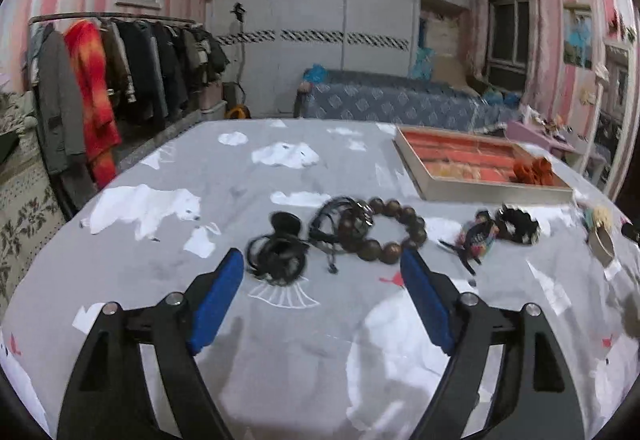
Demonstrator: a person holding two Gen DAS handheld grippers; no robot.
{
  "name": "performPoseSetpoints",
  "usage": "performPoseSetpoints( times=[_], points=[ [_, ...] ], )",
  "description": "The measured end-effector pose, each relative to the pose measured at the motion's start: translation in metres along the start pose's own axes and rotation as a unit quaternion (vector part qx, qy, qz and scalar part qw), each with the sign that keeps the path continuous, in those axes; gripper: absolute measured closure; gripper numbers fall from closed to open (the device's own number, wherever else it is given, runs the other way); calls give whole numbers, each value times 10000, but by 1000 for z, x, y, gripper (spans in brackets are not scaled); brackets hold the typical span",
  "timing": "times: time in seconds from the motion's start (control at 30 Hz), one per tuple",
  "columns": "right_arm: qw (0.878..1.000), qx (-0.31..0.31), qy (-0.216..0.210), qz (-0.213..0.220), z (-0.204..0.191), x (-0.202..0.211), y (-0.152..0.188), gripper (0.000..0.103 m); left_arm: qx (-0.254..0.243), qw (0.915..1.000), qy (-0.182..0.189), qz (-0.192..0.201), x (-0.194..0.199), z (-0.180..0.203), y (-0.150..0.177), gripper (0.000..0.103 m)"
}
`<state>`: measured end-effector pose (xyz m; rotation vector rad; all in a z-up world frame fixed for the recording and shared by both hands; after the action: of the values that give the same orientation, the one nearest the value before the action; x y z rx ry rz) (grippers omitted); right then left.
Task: Organize jewelry
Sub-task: 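Grasp the black claw clip with left tool while right tool grasps white-strap watch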
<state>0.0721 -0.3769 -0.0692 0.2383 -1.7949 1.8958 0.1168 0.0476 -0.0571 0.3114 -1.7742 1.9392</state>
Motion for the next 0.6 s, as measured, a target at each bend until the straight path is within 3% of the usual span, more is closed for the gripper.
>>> performPoseSetpoints(
  times=[0.6],
  points=[
    [9997,27,-44,-241,-2,-9,3,16,-152,9997,-47,-192,-9,-3,21,24]
  ],
)
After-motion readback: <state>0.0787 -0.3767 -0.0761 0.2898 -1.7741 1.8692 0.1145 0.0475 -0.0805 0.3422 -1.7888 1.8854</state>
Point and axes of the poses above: each gripper's, at about its wrist camera, not at the fingertips, and x roughly against the way its jaws point, z to its right, y to its underside, the point moved 5 cm from there along -x, roughly the way its jaws point, and after that the axes turned 12 degrees about y, right-handed, at the moved point
